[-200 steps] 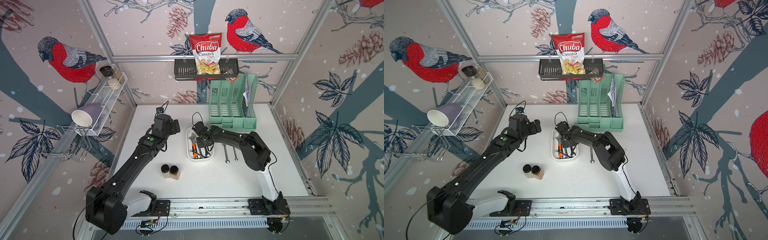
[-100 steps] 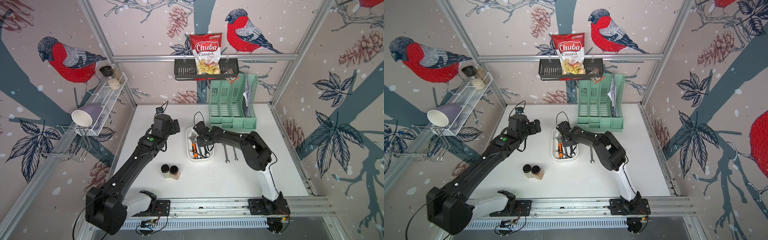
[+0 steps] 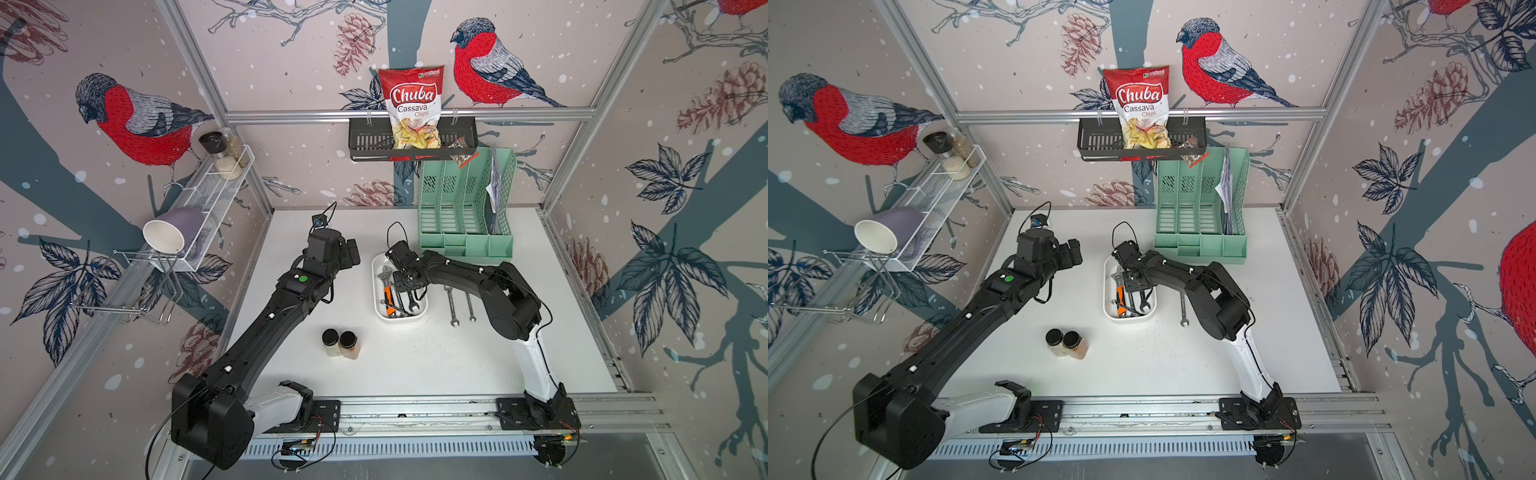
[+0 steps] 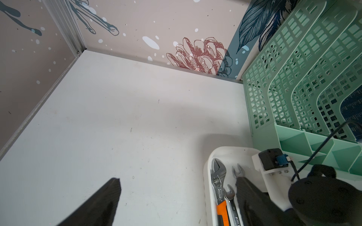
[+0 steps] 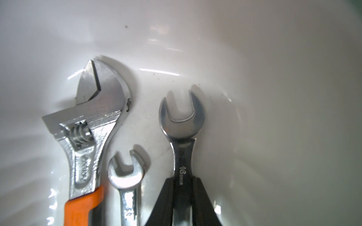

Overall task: Take out the wrench from the storage box
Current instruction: Pick up the wrench from the storage box, then place the wrench at the center of the board.

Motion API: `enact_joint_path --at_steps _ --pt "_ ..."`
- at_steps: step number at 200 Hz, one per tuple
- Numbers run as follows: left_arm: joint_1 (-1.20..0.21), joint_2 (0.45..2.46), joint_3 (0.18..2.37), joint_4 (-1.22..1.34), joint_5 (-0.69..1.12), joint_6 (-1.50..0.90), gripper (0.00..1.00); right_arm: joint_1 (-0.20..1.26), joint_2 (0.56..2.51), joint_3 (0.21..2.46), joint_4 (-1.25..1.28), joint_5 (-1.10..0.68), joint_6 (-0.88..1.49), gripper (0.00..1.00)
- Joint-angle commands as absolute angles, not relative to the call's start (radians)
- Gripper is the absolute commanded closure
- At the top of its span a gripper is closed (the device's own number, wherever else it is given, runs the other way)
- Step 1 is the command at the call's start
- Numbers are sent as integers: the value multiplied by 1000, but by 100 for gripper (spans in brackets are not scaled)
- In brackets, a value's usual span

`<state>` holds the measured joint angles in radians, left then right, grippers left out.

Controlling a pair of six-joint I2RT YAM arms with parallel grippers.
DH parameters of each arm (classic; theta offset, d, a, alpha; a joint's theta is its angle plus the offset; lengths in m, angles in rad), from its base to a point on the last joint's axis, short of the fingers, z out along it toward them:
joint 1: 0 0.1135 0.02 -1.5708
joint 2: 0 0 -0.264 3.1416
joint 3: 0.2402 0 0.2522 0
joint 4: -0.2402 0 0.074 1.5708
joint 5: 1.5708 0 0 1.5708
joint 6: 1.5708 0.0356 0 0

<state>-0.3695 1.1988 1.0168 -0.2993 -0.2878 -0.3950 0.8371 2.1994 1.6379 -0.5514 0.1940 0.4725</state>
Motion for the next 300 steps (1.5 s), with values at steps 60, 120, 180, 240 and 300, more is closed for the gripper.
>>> enact_joint_path --at_steps 60,120,180,240,300 --pt "-362 1199 1015 -293 -279 -398 5 834 2182 1661 -624 227 460 91" --pt "-363 1197 1014 -293 -283 -397 5 836 2184 1709 -642 233 446 92" --pt "-362 1195 1014 -293 -285 -397 5 840 2212 1792 -676 236 433 92" --pt "-361 1190 1015 -295 -288 -397 5 841 2235 1898 -725 254 414 92" --pt "-361 1182 1014 -294 -290 -396 5 838 2244 1978 -768 270 401 92"
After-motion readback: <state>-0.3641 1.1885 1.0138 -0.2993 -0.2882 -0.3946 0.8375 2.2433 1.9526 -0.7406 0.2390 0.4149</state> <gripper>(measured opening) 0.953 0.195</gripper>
